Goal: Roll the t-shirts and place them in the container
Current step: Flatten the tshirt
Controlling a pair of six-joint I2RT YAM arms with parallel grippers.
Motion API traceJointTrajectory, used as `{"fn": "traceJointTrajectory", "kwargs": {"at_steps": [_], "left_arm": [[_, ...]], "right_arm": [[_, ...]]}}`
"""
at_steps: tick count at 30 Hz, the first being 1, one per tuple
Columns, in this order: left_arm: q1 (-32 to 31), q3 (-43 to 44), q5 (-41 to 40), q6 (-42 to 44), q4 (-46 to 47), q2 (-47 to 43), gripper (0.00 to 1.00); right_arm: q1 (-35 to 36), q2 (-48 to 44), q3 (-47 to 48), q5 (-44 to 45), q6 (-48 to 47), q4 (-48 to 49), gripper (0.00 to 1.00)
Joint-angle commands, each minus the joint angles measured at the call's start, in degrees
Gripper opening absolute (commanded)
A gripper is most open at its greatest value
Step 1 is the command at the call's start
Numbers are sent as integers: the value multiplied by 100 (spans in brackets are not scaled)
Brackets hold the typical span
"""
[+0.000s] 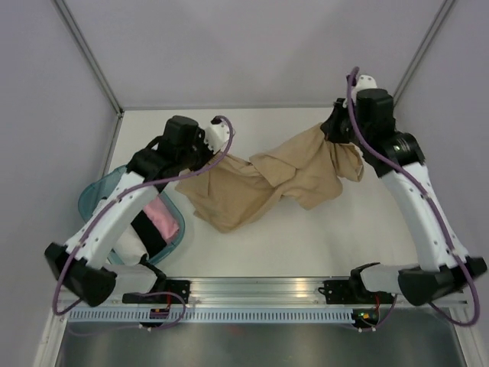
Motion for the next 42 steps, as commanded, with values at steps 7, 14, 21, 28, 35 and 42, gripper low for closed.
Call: {"fn": "traceJointTrajectory", "kwargs": {"at_steps": [7, 14, 21, 28, 35, 42], "left_arm": [[865, 1847, -929, -74, 1085, 3635, 82], [865, 526, 194, -57, 1076, 2192, 80], [725, -1437, 644, 488, 586, 897, 77], [-363, -2896, -94, 471, 926, 684, 83], [-559, -3416, -595, 313, 1788, 1262, 85], [-568, -3434, -613, -30, 2342, 1958, 74]], "right_arm": [[-719, 3676, 1173, 743, 457, 421, 68], [-710, 2738, -895, 709, 202, 1166, 64], [-719, 2385, -2296, 454, 123, 1641, 66], [-754, 3192, -2473, 700, 0, 1852, 71], [-763, 3695, -2622, 454, -53, 2072, 58], [-763, 3405, -2781, 331, 0, 2257, 10]]}}
